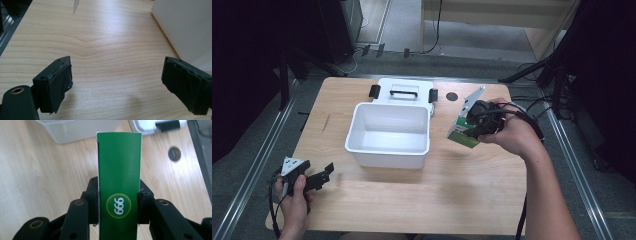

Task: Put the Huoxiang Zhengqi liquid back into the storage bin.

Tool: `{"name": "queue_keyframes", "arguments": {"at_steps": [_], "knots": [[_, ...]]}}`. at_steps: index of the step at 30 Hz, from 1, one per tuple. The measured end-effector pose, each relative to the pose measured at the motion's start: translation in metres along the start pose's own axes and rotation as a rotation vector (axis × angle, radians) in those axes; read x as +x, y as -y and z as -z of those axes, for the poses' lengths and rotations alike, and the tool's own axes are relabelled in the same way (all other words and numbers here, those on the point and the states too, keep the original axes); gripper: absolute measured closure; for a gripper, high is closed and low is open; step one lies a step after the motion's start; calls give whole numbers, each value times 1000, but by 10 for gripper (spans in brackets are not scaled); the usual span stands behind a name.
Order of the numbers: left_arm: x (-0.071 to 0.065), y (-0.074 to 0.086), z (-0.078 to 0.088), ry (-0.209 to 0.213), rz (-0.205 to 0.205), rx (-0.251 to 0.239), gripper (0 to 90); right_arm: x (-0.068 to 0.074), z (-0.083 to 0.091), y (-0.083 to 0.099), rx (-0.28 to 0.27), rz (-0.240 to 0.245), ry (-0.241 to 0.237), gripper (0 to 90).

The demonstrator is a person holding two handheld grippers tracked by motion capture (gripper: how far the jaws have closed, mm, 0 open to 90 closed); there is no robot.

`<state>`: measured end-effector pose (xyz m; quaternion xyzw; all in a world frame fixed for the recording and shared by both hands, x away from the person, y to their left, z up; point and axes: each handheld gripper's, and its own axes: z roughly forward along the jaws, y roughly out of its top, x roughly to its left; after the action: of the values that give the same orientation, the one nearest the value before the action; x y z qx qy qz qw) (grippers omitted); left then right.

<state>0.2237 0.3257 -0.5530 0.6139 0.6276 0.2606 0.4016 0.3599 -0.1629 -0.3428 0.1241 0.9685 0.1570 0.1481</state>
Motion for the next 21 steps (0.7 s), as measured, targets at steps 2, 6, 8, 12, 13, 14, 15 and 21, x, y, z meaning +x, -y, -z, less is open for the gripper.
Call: {"name": "queue_keyframes", "arguments": {"at_steps": [2,6,8,12,13,14,15,21], "knots": [[0,0,0,0,1,-2,105,-1,5,-4,-3,23,-21,641],[0,0,0,0,0,0,105,-4,13,-12,-11,64,-37,640],[0,0,0,0,1,-1,104,-4,17,-17,-8,82,-38,641],[0,0,0,1,1,1,104,-5,25,-25,-10,103,-44,643],[0,0,0,1,2,0,104,-6,26,-27,-13,107,-48,644],[0,0,0,1,2,0,104,-6,28,-30,-12,114,-53,644],[0,0,0,1,2,0,104,-6,29,-32,-13,121,-57,644],[0,0,0,1,2,2,104,-6,39,-44,-21,146,-70,644]]}}
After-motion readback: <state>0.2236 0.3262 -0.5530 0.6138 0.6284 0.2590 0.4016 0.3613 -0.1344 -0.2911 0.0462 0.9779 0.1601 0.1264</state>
